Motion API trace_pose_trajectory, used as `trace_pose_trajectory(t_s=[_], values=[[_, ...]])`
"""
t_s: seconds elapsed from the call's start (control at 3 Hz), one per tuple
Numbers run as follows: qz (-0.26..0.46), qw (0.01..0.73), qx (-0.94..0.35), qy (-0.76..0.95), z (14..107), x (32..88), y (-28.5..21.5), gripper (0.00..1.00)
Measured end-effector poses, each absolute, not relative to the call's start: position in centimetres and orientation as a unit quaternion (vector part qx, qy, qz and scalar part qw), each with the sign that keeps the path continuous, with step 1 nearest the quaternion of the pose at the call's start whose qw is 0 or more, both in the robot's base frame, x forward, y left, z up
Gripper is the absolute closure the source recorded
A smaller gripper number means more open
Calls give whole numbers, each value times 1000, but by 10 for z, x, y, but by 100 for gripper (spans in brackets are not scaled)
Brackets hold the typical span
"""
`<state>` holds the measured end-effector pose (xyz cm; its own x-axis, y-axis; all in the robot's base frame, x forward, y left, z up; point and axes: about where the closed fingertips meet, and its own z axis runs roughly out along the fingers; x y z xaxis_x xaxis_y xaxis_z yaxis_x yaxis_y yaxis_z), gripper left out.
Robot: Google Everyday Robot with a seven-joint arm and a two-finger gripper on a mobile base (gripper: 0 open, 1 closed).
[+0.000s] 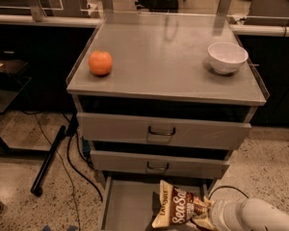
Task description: Pick brown chip bag from bottom drawer and place on counter
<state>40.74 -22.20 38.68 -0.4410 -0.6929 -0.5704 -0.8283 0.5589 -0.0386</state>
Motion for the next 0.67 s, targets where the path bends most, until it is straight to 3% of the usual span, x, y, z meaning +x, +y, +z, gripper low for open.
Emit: trace_pose_trajectory(t_s=[0.67], values=[[86, 279, -458, 839, 444, 399, -236, 100]])
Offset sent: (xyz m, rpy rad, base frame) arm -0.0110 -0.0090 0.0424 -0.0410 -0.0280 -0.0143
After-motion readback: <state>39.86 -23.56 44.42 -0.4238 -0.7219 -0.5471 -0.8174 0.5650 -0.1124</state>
